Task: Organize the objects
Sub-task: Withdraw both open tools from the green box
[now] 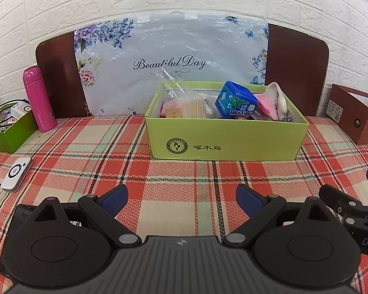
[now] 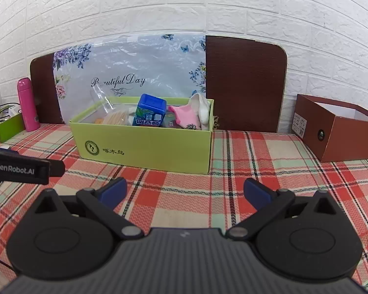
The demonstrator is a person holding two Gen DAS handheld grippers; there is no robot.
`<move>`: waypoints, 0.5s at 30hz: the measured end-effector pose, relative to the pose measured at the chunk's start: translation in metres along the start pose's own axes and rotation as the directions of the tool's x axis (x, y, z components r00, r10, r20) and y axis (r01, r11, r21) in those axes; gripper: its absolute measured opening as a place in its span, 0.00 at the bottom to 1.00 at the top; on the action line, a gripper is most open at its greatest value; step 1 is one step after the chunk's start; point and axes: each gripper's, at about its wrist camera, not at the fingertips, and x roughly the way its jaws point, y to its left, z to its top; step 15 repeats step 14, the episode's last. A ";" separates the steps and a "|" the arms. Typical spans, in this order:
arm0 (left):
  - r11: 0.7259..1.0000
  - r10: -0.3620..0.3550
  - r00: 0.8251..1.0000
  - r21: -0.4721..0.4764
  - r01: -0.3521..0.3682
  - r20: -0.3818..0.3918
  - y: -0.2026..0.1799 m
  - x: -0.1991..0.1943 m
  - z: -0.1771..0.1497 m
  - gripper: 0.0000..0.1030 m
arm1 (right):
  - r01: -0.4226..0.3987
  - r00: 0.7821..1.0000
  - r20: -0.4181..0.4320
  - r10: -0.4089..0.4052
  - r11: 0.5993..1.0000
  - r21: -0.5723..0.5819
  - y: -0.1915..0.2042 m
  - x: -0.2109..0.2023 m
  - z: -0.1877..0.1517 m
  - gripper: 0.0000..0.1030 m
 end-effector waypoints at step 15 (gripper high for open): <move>1.000 -0.031 0.999 -0.003 0.031 0.018 0.000 -0.008 -0.004 0.95 | 0.007 1.000 -0.007 -0.007 1.000 0.028 -0.005 -0.009 -0.004 1.00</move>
